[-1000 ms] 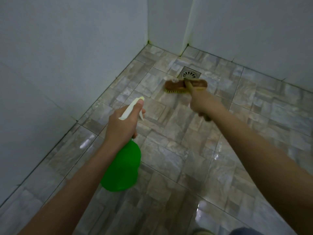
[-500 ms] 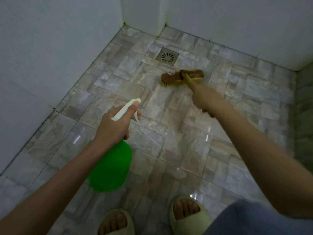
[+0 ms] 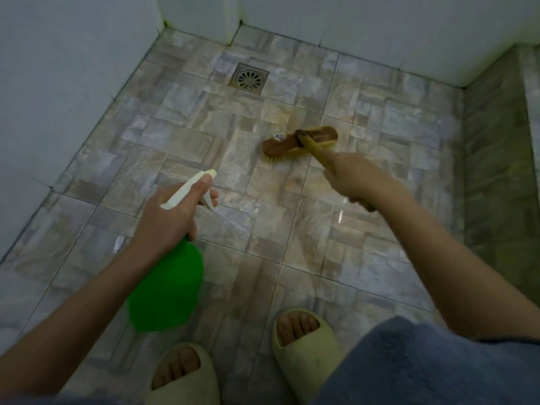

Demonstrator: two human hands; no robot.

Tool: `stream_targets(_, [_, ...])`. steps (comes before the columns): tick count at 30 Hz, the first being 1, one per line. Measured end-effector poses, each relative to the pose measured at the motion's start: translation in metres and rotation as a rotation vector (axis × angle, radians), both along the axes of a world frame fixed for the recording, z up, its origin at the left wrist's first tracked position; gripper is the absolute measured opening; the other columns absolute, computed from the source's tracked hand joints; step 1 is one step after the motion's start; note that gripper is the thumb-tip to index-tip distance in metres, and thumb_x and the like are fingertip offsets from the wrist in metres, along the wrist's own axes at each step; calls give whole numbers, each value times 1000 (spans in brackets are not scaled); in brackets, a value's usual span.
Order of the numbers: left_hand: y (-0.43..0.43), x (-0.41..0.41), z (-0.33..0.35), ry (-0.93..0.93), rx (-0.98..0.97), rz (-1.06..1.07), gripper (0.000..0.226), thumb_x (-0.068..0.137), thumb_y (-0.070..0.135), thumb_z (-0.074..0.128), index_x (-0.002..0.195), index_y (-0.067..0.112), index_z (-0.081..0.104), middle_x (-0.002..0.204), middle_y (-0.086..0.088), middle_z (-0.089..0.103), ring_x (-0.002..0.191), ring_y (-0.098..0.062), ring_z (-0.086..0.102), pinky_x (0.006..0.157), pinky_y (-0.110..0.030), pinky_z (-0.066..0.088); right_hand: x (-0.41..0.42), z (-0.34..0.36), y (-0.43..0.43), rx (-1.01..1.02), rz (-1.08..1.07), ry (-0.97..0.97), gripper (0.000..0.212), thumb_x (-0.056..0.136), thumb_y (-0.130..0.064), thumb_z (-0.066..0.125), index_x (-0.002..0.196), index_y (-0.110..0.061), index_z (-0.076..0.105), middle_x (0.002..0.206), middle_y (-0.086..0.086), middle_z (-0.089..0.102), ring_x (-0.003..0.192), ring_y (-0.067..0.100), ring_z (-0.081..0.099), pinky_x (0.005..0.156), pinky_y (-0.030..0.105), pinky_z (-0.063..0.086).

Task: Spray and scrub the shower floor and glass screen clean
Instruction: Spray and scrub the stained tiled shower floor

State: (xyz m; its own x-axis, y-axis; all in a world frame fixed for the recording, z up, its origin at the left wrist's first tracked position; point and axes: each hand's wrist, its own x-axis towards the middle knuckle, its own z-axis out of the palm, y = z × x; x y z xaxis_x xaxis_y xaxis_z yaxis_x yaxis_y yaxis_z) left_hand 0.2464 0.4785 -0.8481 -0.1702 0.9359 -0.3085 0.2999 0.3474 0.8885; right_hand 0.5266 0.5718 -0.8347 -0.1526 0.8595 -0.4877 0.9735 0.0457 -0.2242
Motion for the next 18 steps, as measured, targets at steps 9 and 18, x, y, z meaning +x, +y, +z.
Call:
stream_targets(9, [6,-1,-4,-24,23,11,27,81,72,54,78,55,75,92,7,79,78,-53,67,56,-33,47,6,10,-113,-138,101,-118,73,102,-20,35,147,-50,-15,85,4,56,68,18,57,66,35,52])
stream_targets(18, [12,9,-7,-17,27,-27,24,82,73,54,81,59,74,94,10,79,86,-52,68,59,-36,48,10,2,-119,-110,162,-104,88,100,-13,37,136,-54,-32,73,0,48,56,14,48,58,32,51])
